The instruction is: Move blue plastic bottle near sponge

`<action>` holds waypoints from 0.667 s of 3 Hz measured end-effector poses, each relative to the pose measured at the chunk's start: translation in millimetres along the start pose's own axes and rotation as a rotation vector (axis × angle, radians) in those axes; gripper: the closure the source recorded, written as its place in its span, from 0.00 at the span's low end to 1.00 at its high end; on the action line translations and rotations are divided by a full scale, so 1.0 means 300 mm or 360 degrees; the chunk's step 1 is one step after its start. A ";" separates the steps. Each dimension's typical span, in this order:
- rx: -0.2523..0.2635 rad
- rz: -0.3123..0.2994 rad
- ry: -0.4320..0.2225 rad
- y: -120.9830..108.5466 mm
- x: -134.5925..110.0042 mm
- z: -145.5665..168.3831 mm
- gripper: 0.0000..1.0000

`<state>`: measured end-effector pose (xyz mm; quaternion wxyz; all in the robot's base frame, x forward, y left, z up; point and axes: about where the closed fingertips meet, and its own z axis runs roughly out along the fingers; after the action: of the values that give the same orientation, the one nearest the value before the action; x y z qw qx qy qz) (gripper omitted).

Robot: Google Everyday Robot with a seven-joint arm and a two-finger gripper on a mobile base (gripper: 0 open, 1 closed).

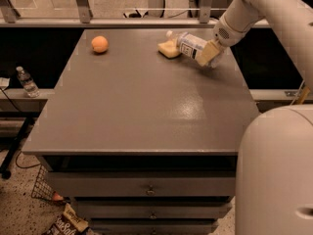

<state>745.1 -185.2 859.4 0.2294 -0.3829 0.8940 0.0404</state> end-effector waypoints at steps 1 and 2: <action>-0.0007 -0.0001 0.0005 0.003 0.000 0.013 0.62; -0.0013 -0.0003 0.0010 0.007 0.000 0.026 0.38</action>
Offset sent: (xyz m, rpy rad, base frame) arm 0.0006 0.0014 -0.0029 0.0000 0.0040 0.0019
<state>746.6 -181.8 852.3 0.2250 -0.3847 0.8942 0.0427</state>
